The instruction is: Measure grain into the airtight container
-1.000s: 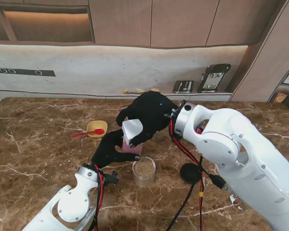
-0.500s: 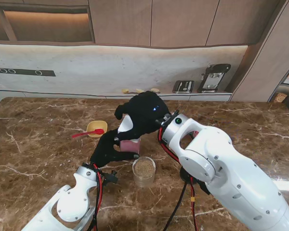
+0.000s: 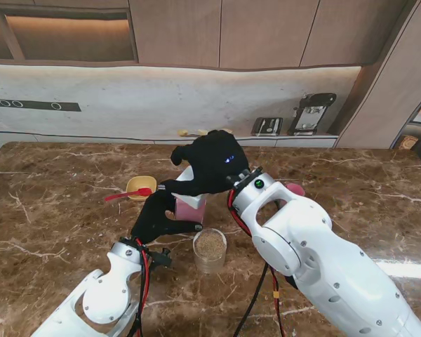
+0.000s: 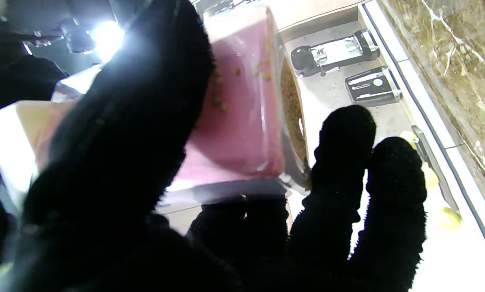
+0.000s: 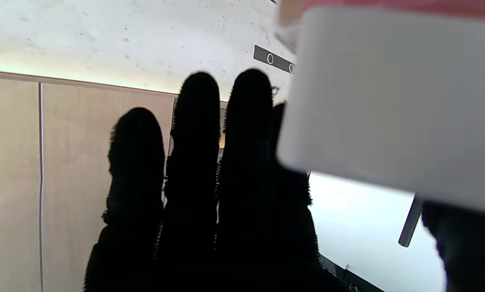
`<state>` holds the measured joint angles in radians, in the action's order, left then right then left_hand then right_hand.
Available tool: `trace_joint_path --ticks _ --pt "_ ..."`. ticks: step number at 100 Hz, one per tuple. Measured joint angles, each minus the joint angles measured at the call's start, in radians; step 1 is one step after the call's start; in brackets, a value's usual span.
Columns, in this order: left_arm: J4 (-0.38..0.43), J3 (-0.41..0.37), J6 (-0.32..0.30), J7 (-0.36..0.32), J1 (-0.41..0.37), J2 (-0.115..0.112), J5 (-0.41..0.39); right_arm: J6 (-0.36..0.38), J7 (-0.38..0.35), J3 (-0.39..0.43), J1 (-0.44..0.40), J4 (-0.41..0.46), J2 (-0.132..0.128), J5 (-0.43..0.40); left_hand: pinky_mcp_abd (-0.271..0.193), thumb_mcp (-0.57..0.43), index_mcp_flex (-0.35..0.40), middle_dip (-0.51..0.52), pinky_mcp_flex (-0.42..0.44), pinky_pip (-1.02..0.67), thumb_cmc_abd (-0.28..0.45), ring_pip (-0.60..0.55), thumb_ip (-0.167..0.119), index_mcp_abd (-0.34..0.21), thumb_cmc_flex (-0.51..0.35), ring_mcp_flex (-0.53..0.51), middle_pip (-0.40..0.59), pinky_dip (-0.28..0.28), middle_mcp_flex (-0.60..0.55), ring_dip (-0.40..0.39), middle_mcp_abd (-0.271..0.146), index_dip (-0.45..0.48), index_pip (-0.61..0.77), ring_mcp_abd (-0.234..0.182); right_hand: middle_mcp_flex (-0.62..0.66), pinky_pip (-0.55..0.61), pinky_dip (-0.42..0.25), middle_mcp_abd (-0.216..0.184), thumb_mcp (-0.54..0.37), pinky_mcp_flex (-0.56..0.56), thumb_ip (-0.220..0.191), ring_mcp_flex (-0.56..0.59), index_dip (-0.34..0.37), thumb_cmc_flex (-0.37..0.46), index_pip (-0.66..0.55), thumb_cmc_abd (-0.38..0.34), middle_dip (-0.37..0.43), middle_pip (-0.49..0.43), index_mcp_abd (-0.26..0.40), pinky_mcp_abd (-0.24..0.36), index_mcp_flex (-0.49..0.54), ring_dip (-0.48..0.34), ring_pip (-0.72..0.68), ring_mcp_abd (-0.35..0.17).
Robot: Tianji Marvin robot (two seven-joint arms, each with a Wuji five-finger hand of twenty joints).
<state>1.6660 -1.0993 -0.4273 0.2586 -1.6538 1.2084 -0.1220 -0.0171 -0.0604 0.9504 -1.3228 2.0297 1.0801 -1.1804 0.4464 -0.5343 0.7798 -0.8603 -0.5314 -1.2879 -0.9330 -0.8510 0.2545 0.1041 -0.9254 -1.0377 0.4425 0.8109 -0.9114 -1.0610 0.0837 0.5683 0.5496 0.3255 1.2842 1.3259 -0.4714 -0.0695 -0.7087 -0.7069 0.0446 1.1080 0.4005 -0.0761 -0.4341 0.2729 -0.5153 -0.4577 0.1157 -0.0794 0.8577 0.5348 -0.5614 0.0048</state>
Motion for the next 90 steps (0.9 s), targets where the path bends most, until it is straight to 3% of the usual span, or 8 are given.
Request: trace_joint_path --ticks 8,21,27,34,45,51,68,90 --pt "0.000 0.000 0.000 0.000 -0.002 0.000 -0.001 0.029 -0.038 0.034 -0.015 0.023 -0.001 0.003 0.000 0.000 0.000 0.000 0.000 0.000 0.000 0.000 0.000 0.000 0.000 0.000 0.000 0.000 0.000 0.000 0.000 0.000 0.000 0.000 -0.198 -0.089 -0.013 0.001 0.003 0.090 -0.007 -0.130 0.017 -0.027 0.093 -0.033 0.019 0.140 0.027 0.008 -0.133 0.000 0.096 0.000" --pt "0.001 0.001 0.000 0.001 -0.003 0.000 -0.002 0.078 -0.118 0.088 -0.035 0.067 -0.005 0.053 0.000 0.000 0.000 0.000 0.000 0.000 0.000 0.000 0.000 0.000 0.000 0.000 0.000 0.000 0.000 0.000 0.000 0.000 0.000 -0.002 -0.534 -0.294 -0.027 0.001 0.000 0.248 -0.007 -0.385 0.049 -0.024 0.233 -0.027 0.094 0.279 0.026 0.017 -0.346 -0.068 0.282 -0.009" --pt "0.002 0.001 0.001 0.001 -0.004 0.000 -0.003 0.161 -0.209 0.139 -0.041 0.085 -0.007 0.159 0.000 0.000 0.000 0.000 0.000 0.000 0.000 0.000 0.000 0.000 0.000 0.000 0.000 0.000 0.000 0.000 0.000 0.000 0.000 -0.002 -0.678 -0.400 -0.051 0.001 -0.001 0.333 -0.007 -0.510 0.066 0.011 0.295 0.024 0.126 0.325 0.025 0.017 -0.436 -0.108 0.349 -0.009" --pt "0.004 0.000 0.002 0.001 -0.006 0.000 -0.004 0.237 -0.369 0.194 -0.040 0.111 -0.018 0.291 0.000 0.000 0.000 0.000 0.000 0.000 0.000 0.000 0.000 0.000 0.000 0.000 0.000 0.000 0.000 0.000 0.000 0.000 0.000 -0.003 -0.808 -0.521 -0.077 0.003 -0.002 0.426 -0.007 -0.630 0.094 0.094 0.327 0.120 0.155 0.357 0.001 0.017 -0.510 -0.146 0.403 -0.009" --pt "0.006 -0.001 0.002 0.000 -0.009 0.000 -0.005 0.244 -0.568 0.220 0.000 0.129 -0.061 0.490 0.000 0.000 0.000 0.000 0.000 0.000 0.000 0.000 0.000 0.000 0.000 0.000 0.000 0.000 0.000 0.000 0.000 0.000 0.000 -0.004 -0.970 -0.663 -0.089 0.036 0.004 0.537 -0.006 -0.782 0.100 0.219 0.399 0.276 0.174 0.391 -0.029 0.021 -0.636 -0.171 0.457 -0.007" --pt "0.007 -0.002 0.002 0.000 -0.010 0.000 -0.005 0.249 -0.625 0.225 0.034 0.128 -0.084 0.528 0.000 0.000 0.000 0.000 0.000 0.000 0.000 0.000 0.000 0.000 0.000 0.000 0.000 0.000 0.000 0.000 0.000 0.000 0.000 -0.004 -0.994 -0.688 -0.101 0.046 0.006 0.551 -0.005 -0.802 0.110 0.284 0.413 0.326 0.174 0.398 -0.029 0.023 -0.650 -0.171 0.456 -0.009" --pt "0.007 -0.003 0.001 -0.003 -0.010 -0.001 -0.005 0.308 -0.575 0.224 0.076 0.101 -0.094 0.417 0.000 0.000 0.000 0.000 0.000 0.000 0.000 0.000 0.000 0.000 0.000 0.000 0.000 0.000 0.000 0.000 0.000 0.000 0.000 -0.005 -0.964 -0.714 -0.128 0.057 0.104 0.514 0.009 -0.776 0.175 0.479 0.387 0.340 0.174 0.360 0.013 0.027 -0.610 -0.183 0.429 0.000" --pt "0.007 -0.004 0.001 -0.003 -0.009 -0.001 -0.007 0.296 -0.564 0.168 0.107 0.062 -0.093 0.413 0.000 0.000 0.000 0.000 0.000 0.000 0.000 0.000 0.000 0.000 0.000 0.000 0.000 0.000 0.000 0.000 0.000 0.000 0.000 -0.005 -0.798 -0.678 -0.165 0.011 0.138 0.438 0.009 -0.642 0.332 0.509 0.191 0.340 0.111 0.268 0.107 0.030 -0.397 -0.167 0.336 -0.033"
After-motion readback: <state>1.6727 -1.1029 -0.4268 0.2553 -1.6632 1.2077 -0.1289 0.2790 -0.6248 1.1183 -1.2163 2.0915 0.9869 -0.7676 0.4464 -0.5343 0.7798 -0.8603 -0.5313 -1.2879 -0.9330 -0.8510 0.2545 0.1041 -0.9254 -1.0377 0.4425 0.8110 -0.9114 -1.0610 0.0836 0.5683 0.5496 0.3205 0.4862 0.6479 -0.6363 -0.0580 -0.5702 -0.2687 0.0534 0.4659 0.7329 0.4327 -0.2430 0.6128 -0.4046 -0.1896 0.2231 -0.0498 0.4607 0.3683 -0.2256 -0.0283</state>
